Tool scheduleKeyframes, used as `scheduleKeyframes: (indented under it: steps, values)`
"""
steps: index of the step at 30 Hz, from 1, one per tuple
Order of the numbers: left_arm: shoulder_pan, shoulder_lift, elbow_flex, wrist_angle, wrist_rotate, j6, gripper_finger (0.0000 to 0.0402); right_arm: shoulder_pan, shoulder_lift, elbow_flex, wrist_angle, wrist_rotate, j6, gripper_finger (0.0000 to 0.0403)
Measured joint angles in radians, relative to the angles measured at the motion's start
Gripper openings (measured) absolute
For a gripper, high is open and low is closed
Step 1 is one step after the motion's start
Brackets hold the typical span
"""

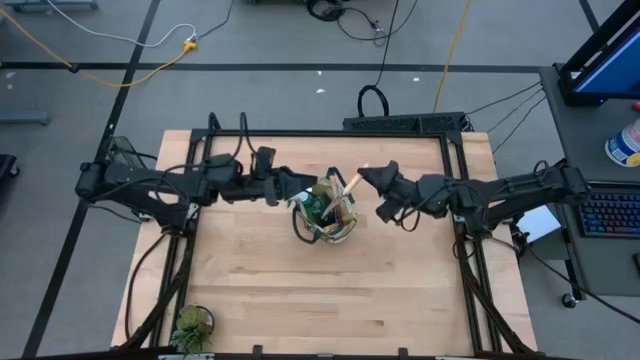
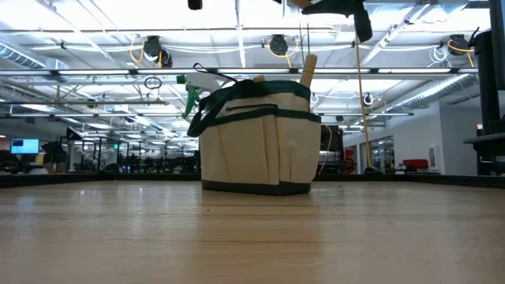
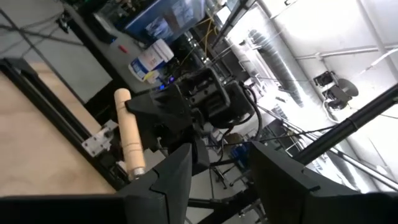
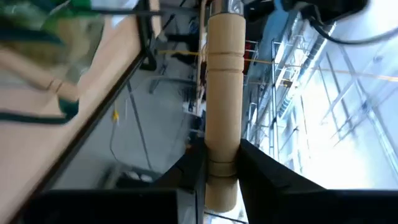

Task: Pick & Place Garden tools in Gardening bag
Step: Put the trowel into the gardening bag

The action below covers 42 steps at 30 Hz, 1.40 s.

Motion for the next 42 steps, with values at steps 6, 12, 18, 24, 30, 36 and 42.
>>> scheduleKeyframes:
  steps: [6,12,18,24,30,36,42]
  values:
    - [0.004,0.06,0.03,-0.002,0.046,-0.045,0.0166,0.061,0.043,0.0,0.001,0.105,-0.137,0.0059]
    - [0.004,0.125,0.076,-0.002,0.117,-0.071,0.0166,0.099,0.086,0.0,0.057,0.131,-0.218,0.0059]
    - [0.005,0.161,0.141,-0.149,0.147,-0.104,0.0165,0.141,0.088,0.0,0.11,0.133,-0.219,0.0059]
    - [0.022,0.161,0.198,-0.283,0.131,-0.1,0.0165,0.192,0.083,0.0,0.125,0.134,-0.219,0.0059]
    - [0.02,0.165,0.206,-0.301,0.153,-0.112,0.0165,0.203,0.083,0.0,0.154,0.133,-0.216,0.0059]
    - [0.0,0.193,0.208,-0.275,0.171,-0.133,0.0165,0.202,0.094,0.034,0.17,0.129,-0.217,0.0059]
    - [-0.021,0.207,0.208,-0.241,0.191,-0.135,0.0166,0.2,0.133,0.074,0.146,0.126,-0.218,0.0059]
